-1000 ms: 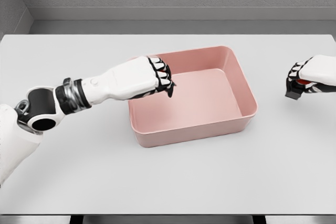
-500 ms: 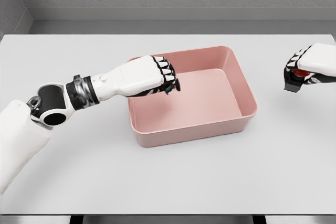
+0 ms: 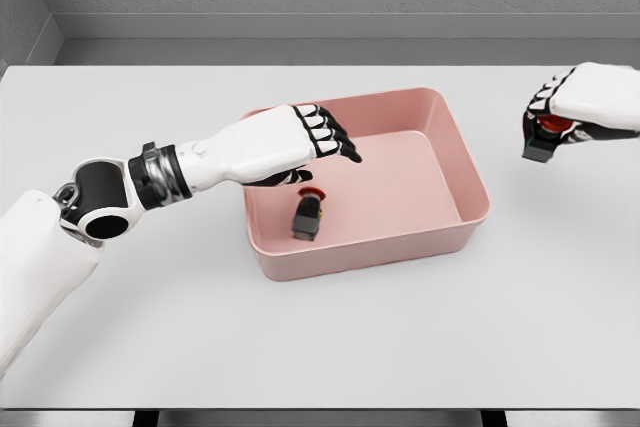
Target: Put the industrial switch in the basket with both arms
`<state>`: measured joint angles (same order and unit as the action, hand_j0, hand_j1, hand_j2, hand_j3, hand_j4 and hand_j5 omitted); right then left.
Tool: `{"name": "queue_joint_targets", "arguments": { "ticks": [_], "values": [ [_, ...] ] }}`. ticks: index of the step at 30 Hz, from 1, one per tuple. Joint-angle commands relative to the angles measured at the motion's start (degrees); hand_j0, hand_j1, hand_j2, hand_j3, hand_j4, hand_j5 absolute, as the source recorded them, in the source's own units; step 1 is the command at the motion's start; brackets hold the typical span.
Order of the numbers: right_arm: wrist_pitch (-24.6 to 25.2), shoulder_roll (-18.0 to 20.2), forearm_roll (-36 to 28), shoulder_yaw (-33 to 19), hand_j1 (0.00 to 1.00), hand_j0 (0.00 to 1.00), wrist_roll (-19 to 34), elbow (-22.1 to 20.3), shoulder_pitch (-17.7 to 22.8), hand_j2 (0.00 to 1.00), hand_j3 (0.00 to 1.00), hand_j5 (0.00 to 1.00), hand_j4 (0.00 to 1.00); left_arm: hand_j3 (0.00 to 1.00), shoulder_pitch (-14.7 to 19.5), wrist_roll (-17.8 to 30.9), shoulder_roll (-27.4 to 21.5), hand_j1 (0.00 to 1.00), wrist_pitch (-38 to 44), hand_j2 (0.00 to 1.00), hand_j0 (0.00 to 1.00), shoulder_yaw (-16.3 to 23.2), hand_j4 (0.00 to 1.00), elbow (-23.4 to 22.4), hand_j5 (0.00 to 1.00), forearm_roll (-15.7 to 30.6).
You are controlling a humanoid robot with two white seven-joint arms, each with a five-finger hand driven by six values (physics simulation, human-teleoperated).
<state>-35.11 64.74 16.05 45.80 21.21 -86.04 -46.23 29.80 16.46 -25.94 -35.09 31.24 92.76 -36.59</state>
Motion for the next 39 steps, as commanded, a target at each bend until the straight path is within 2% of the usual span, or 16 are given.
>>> {"name": "queue_joint_targets", "arguments": {
  "ticks": [1, 2, 3, 4, 6, 8, 10, 12, 35, 39],
  "values": [
    [0.1, -0.4, -0.3, -0.1, 0.45, 0.45, 0.0, -0.6, 0.0, 0.45, 0.45, 0.45, 0.45, 0.77, 0.0, 0.0, -0.2, 0.77, 0.1, 0.77, 0.77, -0.1, 0.77, 0.9, 0.77, 0.5],
    [0.1, -0.6, -0.3, -0.1, 0.45, 0.45, 0.0, -0.8, -0.1, 0.45, 0.45, 0.45, 0.45, 0.80, -0.4, -0.2, -0.8, 0.80, 0.1, 0.80, 0.80, -0.1, 0.80, 2.7, 0.80, 1.2],
    [0.1, -0.8, -0.3, 0.0, 0.45, 0.45, 0.0, -0.9, -0.4, 0.45, 0.45, 0.45, 0.45, 0.90, -0.5, -0.6, -2.2, 0.90, 0.1, 0.90, 0.90, -0.3, 0.90, 4.4, 0.90, 1.4],
    [0.1, -1.2, -0.4, 0.0, 0.45, 0.45, 0.0, -1.1, -0.8, 0.45, 0.45, 0.45, 0.45, 1.00, -0.6, -0.7, -5.9, 1.00, 0.1, 1.00, 1.00, -0.6, 1.00, 5.9, 1.00, 1.8],
    [0.1, -1.6, -0.3, 0.0, 0.45, 0.45, 0.0, -1.2, -0.9, 0.45, 0.45, 0.45, 0.45, 1.00, -0.5, -0.7, -11.9, 1.00, 0.1, 1.00, 1.00, -1.0, 1.00, 7.8, 1.00, 5.5],
    [0.1, -2.2, -0.3, 0.0, 0.45, 0.45, 0.0, -1.3, -1.2, 0.45, 0.45, 0.45, 0.45, 1.00, -1.2, -0.7, -16.4, 1.00, 0.1, 1.00, 1.00, -5.0, 1.00, 8.2, 1.00, 6.1],
    [0.1, -2.5, -0.3, 0.0, 0.45, 0.45, 0.0, -1.9, -1.5, 0.45, 0.45, 0.45, 0.45, 1.00, -2.3, -0.6, -23.5, 1.00, 0.1, 1.00, 1.00, -6.7, 1.00, 8.1, 1.00, 8.9],
    [0.1, -3.2, -0.4, 0.0, 0.45, 0.45, 0.1, -1.9, -2.0, 0.45, 0.45, 0.45, 0.45, 1.00, -5.8, -0.6, -23.8, 1.00, 0.1, 1.00, 1.00, -10.1, 1.00, 8.1, 1.00, 8.9],
    [0.1, -13.9, -0.4, 1.2, 0.45, 0.45, 2.6, -4.0, -5.8, 0.45, 0.45, 0.45, 0.45, 1.00, -5.8, -0.6, -23.8, 1.00, 0.1, 1.00, 1.00, -10.1, 1.00, 7.8, 1.00, 8.6],
    [0.1, -17.5, -0.4, 3.0, 0.45, 0.45, 4.1, -3.9, -6.4, 0.45, 0.45, 0.45, 0.45, 1.00, -5.7, -0.6, -23.8, 1.00, 0.1, 1.00, 1.00, -10.1, 1.00, 7.8, 1.00, 8.6]
  ]
}}
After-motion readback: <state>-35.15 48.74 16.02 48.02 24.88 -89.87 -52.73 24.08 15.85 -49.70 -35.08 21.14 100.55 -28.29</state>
